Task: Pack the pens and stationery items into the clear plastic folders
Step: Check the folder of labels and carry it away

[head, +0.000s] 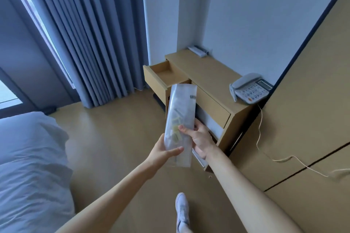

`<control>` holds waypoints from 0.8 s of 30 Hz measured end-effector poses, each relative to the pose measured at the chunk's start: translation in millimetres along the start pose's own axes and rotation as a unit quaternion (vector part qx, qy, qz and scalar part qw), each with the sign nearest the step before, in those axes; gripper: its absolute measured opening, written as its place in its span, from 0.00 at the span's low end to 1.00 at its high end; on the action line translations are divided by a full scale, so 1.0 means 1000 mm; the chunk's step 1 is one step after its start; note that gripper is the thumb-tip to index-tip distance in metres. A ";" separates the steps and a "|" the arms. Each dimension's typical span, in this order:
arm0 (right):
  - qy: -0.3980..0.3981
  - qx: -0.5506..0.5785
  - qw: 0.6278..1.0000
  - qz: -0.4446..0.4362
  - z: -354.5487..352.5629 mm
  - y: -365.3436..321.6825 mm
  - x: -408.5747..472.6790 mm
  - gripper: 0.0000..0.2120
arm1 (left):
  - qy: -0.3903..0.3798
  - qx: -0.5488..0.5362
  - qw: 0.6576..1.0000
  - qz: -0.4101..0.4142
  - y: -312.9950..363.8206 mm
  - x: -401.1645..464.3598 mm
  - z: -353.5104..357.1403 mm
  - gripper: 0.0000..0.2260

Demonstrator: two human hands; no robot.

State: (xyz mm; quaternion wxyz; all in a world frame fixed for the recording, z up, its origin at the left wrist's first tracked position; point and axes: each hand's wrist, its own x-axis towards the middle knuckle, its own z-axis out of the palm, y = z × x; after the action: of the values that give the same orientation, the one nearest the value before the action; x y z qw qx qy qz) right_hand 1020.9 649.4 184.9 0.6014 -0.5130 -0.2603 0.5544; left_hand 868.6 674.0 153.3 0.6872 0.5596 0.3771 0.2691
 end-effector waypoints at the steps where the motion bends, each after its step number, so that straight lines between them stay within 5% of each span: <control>1: -0.006 -0.002 1.000 0.006 -0.004 -0.002 0.025 0.17 | 0.005 0.003 1.000 -0.005 0.001 0.022 -0.004 0.27; 18: -0.040 -0.055 0.993 0.094 -0.028 -0.065 0.383 0.19 | 0.125 0.067 0.987 -0.076 0.074 0.342 -0.085 0.20; 24: -0.013 -0.052 0.996 0.072 -0.021 -0.081 0.478 0.18 | 0.097 0.103 0.988 -0.063 0.091 0.449 -0.130 0.18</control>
State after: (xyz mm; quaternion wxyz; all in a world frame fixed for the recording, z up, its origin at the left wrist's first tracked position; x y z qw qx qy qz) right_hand 1191.3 1100.5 128.6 0.5287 -0.5537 -0.2592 0.5889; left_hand 1023.1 1123.5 133.1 0.6021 0.5733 0.5022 0.2378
